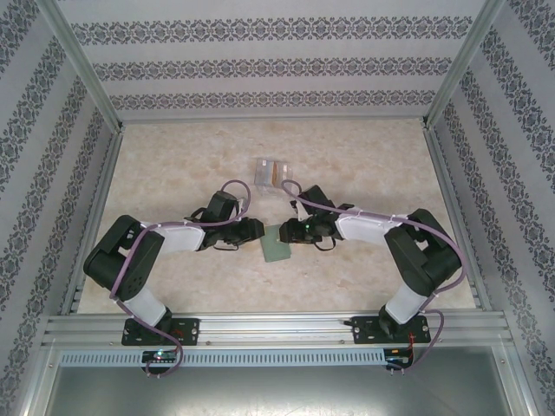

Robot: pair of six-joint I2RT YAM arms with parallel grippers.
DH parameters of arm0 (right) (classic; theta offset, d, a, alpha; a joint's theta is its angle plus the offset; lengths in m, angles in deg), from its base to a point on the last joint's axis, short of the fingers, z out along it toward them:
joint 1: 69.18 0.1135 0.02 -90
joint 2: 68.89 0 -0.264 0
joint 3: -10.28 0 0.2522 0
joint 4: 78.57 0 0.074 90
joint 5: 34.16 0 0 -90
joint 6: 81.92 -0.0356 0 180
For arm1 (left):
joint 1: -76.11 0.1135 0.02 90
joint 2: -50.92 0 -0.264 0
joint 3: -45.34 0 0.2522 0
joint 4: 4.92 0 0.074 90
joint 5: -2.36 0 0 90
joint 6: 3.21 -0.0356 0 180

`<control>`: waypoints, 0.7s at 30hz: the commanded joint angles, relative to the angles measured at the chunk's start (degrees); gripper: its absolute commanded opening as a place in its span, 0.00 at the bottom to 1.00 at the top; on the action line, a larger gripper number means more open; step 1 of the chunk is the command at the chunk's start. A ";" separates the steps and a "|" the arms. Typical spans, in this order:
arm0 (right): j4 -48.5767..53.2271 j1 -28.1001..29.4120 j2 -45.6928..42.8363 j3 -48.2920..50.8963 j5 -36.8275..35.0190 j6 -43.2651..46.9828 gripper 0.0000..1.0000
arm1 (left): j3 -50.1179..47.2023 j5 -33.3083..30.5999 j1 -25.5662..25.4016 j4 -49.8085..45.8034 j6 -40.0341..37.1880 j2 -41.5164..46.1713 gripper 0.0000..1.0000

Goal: Put the credit cards into the card holder

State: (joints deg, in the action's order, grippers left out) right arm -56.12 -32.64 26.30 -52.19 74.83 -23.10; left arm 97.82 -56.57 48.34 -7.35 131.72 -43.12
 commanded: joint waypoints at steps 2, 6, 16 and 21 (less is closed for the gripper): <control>4.95 4.55 -0.01 -3.61 -9.89 6.82 0.39 | -0.45 1.74 -0.27 1.34 -0.76 -0.50 0.34; 6.00 7.48 1.89 -5.51 -14.00 7.79 0.38 | -0.68 3.24 -0.27 4.80 -0.19 -1.80 0.21; 5.96 4.55 -1.90 -2.27 -14.18 1.32 0.41 | -2.44 2.28 -0.12 5.93 -0.45 -1.75 0.42; 2.05 2.20 0.25 0.19 -8.14 -2.61 0.40 | -1.71 2.04 -0.09 3.06 -1.75 -1.41 0.41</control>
State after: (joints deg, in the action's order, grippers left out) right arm -52.45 -29.63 25.67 -53.18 63.22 -22.29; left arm 96.29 -53.33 48.34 -1.08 131.81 -44.83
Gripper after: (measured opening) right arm 0.399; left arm 0.413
